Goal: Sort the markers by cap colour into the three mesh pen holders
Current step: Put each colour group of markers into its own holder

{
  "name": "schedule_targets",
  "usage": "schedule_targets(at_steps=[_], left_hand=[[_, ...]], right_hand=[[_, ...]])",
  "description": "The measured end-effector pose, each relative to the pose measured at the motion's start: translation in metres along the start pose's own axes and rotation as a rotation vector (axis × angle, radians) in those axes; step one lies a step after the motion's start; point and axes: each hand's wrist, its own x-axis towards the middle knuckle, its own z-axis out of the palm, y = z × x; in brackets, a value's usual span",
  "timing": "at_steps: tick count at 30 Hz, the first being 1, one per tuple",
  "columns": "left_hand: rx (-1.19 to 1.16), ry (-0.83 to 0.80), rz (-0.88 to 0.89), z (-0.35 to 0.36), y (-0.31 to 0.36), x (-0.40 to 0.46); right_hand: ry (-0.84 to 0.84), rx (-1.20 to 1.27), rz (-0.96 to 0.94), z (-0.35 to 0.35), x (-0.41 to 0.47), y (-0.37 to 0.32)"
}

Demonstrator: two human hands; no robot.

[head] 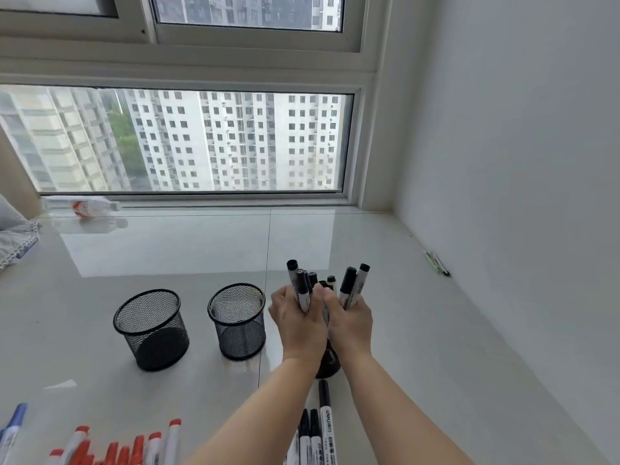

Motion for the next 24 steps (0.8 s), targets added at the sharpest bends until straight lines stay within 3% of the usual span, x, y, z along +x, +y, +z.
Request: schedule_targets(at_steps=[5, 10, 14, 24], left_hand=[[0.009, -0.047, -0.067, 0.002, -0.013, -0.004], [0.194, -0.204, -0.067, -0.009, -0.025, -0.005], [0.208, -0.126, -0.052, -0.016, -0.011, 0.001], [0.364, -0.252, 0.132, -0.028, -0.009, 0.003]], right_hand=[[-0.014, 0.044, -0.012, -0.001, -0.001, -0.001], [0.017, 0.057, 0.056, -0.001, 0.001, 0.004], [-0.005, 0.061, 0.052, -0.014, 0.010, -0.006], [-0.057, -0.403, -0.302, -0.023, 0.006, -0.015]])
